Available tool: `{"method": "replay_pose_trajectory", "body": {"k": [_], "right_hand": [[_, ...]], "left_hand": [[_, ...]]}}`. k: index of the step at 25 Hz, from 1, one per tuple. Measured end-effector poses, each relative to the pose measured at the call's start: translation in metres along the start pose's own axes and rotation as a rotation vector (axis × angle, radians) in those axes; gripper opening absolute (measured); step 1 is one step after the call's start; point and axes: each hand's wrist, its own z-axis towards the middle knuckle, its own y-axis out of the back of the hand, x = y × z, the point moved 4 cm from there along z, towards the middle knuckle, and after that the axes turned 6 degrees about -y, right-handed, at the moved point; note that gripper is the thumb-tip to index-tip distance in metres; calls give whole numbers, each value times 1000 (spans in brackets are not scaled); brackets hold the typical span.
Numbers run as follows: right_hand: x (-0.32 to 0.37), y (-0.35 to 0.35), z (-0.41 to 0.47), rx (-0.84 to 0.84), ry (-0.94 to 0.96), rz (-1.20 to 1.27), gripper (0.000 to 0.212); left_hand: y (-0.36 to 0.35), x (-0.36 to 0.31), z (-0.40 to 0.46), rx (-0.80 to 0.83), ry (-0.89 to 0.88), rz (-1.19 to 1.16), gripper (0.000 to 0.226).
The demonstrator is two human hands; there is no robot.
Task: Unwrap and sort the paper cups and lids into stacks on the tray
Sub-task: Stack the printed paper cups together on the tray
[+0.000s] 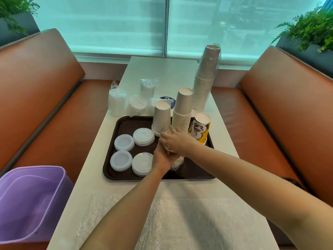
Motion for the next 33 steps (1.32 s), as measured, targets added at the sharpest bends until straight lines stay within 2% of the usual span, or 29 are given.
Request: {"method": "replay_pose_trajectory", "body": {"k": [4, 7, 11, 13, 15, 17, 19, 23, 25, 30, 33], "right_hand": [[-7, 17, -1, 0, 94, -33, 66], [-21, 36, -1, -86, 77, -40, 66], [-51, 55, -6, -163, -108, 89, 64], [-73, 62, -15, -257, -205, 274, 65], [-97, 57, -32, -438, -334, 635, 65], [-111, 36, -61, -679, -566, 1048, 69], [-108, 7, -82, -801, -787, 1303, 68], [-91, -36, -82, -748, -909, 1556, 60], [-86, -49, -76, -695, -912, 1596, 62], [-60, -88, -58, -318, -853, 1589, 68], [-55, -93, -55, -357, -830, 1646, 81]], "left_hand": [[-2, -2, 1, -13, 12, 105, 78], [4, -1, 0, -30, 38, 76, 78], [7, 0, 4, -60, 43, 43, 76], [6, -1, 3, -55, 43, 43, 76], [6, 0, 2, -45, 36, 64, 79], [5, 2, 2, -22, 19, 72, 82], [6, 1, 2, -12, 19, 62, 82], [6, 1, 1, -11, 6, 62, 81], [5, 2, 1, -14, 3, 68, 81], [5, 6, 3, -4, -5, 71, 82], [2, 11, 7, 29, 48, 79, 83]]}}
